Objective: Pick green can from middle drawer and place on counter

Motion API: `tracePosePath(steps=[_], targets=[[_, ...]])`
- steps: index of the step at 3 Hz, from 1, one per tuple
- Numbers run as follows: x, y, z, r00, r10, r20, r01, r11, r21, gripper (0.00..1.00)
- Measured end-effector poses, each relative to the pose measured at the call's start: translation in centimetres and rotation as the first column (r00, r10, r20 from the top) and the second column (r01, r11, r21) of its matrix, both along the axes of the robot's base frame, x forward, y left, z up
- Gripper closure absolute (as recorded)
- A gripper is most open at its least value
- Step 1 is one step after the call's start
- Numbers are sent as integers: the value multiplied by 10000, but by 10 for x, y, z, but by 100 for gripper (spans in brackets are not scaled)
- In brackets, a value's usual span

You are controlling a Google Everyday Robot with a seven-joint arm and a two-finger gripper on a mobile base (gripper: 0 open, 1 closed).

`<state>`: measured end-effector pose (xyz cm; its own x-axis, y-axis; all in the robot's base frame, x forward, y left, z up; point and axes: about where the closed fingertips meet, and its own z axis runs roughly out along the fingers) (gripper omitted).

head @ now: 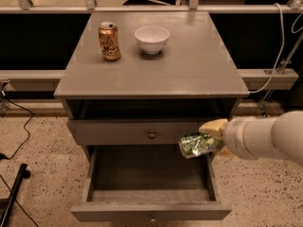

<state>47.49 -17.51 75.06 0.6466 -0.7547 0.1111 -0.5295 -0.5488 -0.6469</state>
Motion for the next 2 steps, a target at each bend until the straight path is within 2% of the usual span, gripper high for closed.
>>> tracePosePath(steps=[1, 2], targets=[[20, -11, 67, 9992, -160, 370, 164, 9998, -81, 100], [49, -20, 117, 9986, -432, 303, 446, 9978, -482, 100]])
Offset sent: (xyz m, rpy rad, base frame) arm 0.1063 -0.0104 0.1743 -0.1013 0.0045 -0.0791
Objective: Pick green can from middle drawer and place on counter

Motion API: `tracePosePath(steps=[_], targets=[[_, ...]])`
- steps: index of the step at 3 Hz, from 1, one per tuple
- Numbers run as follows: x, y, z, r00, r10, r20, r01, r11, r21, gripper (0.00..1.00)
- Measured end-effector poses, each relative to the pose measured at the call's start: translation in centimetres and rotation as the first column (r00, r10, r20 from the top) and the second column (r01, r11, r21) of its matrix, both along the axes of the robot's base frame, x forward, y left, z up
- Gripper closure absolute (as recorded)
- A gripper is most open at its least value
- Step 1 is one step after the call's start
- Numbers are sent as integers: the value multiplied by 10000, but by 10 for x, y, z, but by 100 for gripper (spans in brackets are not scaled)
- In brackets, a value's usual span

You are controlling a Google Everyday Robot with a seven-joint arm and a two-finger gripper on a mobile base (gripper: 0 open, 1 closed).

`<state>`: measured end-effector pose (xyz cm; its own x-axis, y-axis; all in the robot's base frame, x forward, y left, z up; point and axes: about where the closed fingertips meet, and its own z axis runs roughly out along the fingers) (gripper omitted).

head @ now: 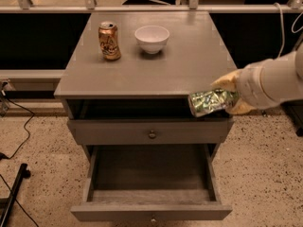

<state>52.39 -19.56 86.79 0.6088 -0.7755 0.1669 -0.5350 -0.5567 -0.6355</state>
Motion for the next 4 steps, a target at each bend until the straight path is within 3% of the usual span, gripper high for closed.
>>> tracePosePath(steps=[1, 2, 3, 4], targets=[[38, -1, 21, 9975, -519, -483, 480, 9957, -793, 100], [81, 37, 12, 9969, -185, -767, 50, 9850, -1724, 100], [126, 82, -11, 9930, 239, -1158, -481, 9763, -2108, 98], [145, 102, -27, 9900, 297, -1379, -598, 9737, -2200, 76]])
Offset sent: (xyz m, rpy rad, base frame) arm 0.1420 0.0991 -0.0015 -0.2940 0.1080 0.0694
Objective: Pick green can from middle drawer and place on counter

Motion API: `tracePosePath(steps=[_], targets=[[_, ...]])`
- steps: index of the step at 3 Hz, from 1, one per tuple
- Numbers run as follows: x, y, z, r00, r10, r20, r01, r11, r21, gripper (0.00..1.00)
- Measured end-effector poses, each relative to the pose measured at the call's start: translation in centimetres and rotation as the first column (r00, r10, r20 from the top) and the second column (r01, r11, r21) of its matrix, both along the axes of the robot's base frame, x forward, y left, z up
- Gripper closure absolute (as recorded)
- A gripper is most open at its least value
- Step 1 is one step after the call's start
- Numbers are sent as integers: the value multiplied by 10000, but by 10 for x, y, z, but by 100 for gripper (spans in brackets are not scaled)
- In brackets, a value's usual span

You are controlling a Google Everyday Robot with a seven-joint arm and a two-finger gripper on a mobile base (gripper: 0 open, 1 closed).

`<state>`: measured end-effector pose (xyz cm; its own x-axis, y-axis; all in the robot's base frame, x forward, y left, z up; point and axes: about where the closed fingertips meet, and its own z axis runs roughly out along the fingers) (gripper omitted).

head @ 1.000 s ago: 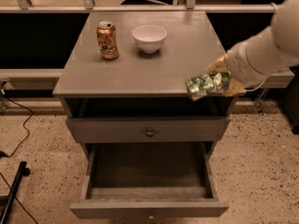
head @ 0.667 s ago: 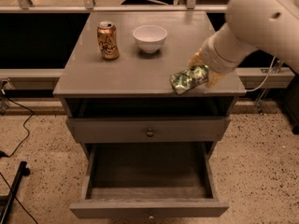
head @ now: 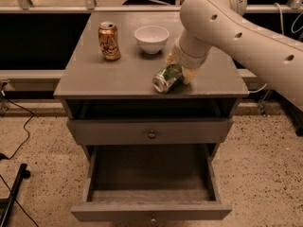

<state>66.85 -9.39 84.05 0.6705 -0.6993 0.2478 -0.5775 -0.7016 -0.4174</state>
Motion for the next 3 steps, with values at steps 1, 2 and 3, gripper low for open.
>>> tracePosePath(steps=[1, 2, 3], targets=[[2, 1, 3, 10000, -3, -24, 3, 10000, -13, 53], [12, 1, -3, 9988, -447, -217, 446, 9990, -74, 28], [12, 1, 1, 9988, -448, -217, 446, 9990, -75, 6]])
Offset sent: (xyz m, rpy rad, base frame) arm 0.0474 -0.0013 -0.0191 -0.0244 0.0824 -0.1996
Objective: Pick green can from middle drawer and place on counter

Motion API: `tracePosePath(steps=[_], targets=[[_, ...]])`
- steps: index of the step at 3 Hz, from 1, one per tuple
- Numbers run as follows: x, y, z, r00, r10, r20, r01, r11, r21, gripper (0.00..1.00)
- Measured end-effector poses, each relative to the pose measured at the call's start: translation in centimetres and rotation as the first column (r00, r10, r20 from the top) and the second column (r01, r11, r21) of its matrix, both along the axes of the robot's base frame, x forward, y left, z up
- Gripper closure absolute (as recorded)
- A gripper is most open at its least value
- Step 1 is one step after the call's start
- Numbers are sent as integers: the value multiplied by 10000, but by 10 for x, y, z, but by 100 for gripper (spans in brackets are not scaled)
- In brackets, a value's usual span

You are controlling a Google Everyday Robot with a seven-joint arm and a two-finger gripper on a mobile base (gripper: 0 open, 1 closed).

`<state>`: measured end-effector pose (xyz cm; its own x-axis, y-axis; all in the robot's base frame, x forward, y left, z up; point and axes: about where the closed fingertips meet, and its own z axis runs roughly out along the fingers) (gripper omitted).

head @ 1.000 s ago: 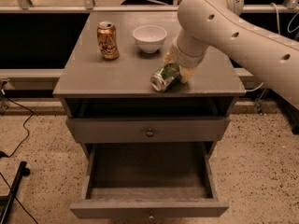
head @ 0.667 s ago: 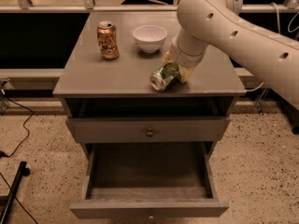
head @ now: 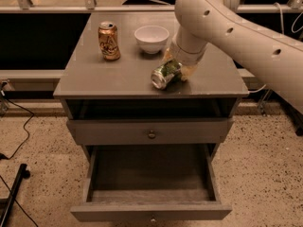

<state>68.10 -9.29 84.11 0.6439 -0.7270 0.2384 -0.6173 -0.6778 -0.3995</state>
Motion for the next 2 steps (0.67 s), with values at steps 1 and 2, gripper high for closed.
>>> tracePosePath(steps=[1, 2], targets=[[0, 0, 5, 10000, -1, 0, 1, 10000, 0, 0], [0, 0, 6, 10000, -1, 0, 1, 10000, 0, 0]])
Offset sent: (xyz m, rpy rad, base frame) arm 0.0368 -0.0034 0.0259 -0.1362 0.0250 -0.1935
